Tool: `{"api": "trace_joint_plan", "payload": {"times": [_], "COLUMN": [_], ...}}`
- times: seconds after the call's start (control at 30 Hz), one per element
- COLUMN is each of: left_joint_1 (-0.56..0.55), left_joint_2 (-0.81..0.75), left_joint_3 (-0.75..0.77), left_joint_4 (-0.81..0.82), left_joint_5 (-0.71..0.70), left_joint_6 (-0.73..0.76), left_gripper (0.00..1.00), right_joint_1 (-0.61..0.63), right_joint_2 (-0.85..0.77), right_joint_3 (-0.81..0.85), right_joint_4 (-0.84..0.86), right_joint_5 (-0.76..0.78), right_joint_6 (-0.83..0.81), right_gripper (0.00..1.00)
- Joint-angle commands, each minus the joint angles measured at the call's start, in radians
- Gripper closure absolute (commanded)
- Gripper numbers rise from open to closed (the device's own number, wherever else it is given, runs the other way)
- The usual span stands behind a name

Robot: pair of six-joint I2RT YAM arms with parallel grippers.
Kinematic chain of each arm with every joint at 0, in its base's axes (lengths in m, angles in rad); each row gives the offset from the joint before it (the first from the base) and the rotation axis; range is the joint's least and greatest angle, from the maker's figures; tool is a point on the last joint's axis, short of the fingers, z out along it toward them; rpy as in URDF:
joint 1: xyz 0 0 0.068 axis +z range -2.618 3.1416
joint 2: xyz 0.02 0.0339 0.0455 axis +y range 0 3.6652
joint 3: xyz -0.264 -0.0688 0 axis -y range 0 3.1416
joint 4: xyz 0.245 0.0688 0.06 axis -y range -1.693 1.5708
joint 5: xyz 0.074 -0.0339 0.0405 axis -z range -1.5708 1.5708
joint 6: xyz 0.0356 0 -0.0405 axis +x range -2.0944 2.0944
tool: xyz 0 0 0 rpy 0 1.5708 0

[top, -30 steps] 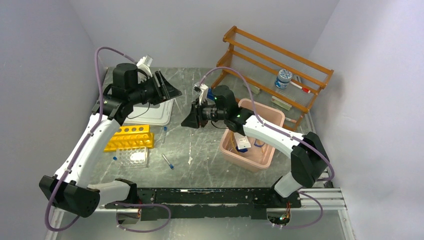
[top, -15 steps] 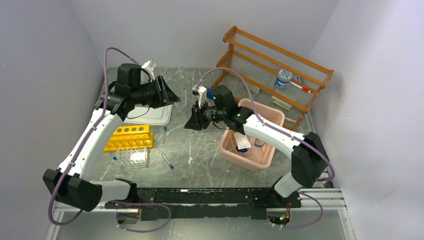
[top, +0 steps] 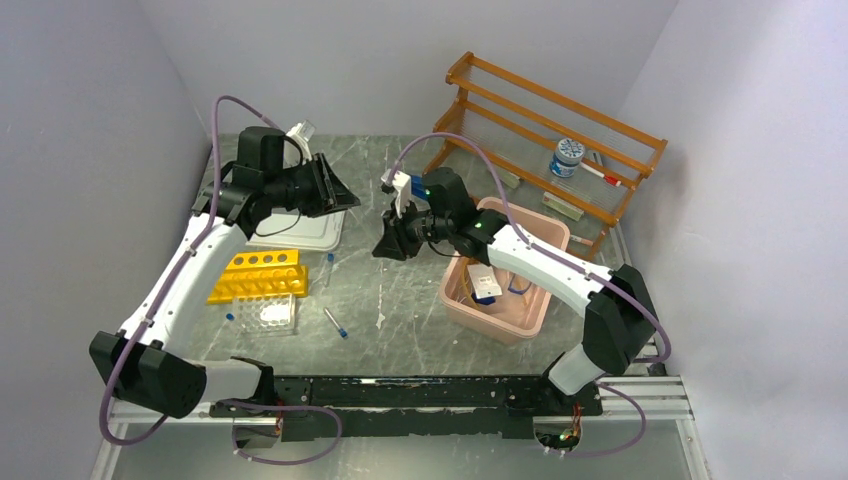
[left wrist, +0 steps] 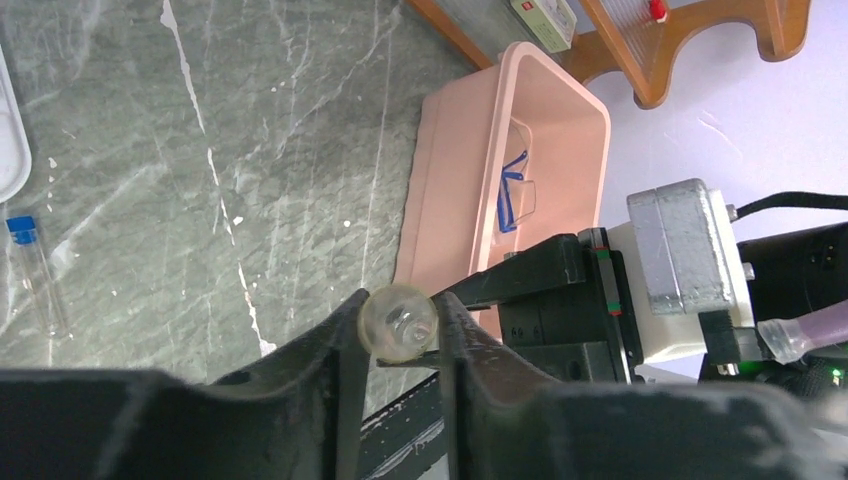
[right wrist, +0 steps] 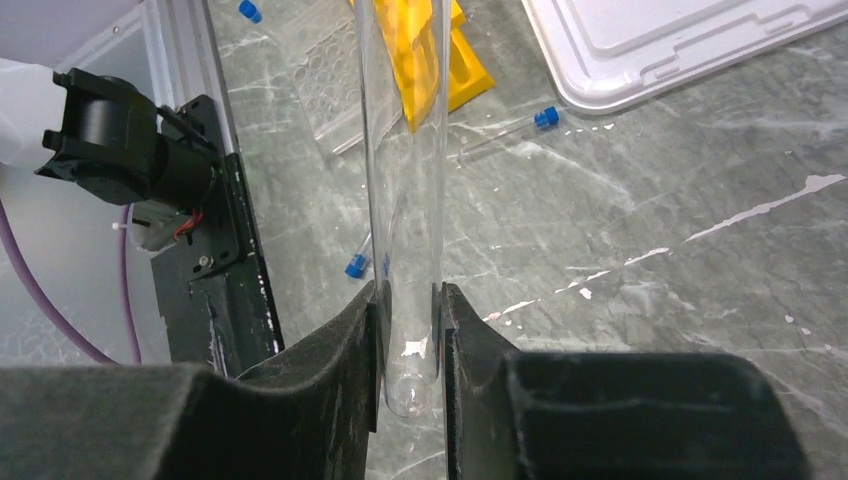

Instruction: Organize the chemistry lab equipment

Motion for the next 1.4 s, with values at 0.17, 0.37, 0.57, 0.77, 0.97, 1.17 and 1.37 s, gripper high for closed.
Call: {"api": "trace_joint_plan", "payload": {"times": [0.17, 0.37, 0.57, 0.77, 0.97, 1.17, 1.37], "left_joint_1": [0.009, 0.009, 0.009, 0.009, 0.009, 0.009, 0.009], "left_joint_2": [0.022, 0.000, -0.042, -0.145, -0.202, -0.248, -0.251], "left_joint_3": [0.029, 0.022, 0.024, -0.073, -0.120, -0.244, -0.296], "left_joint_4": [-0.021, -0.014, -0.102, -0.047, 0.020, 0.095, 0.075], "left_joint_5": [0.003, -0.057, -0.432, -0.859, -1.001, -1.032, -1.049], "left_joint_6": [0.014, 0.042, 0.141, 0.205, 0.269, 0.283, 0.263], "left_gripper": [0.73, 0.89, 0.89, 0.89, 0.89, 0.89, 0.88], "right_joint_1": [0.003, 0.003, -0.003, -0.033, -0.061, -0.086, -0.107], "right_joint_2": [-0.002, 0.011, -0.044, -0.044, -0.031, -0.022, -0.018], "right_joint_3": [0.029, 0.042, -0.005, -0.013, -0.023, -0.020, -0.022], "right_joint_4": [-0.015, -0.008, 0.100, 0.101, 0.084, 0.085, 0.072], "right_joint_5": [0.008, 0.051, 0.176, 0.262, 0.249, 0.237, 0.227], "right_joint_6": [-0.042, 0.005, 0.109, 0.190, 0.203, 0.210, 0.213], "right_gripper": [0.82, 0.53, 0.27, 0.25, 0.25, 0.26, 0.26]}}
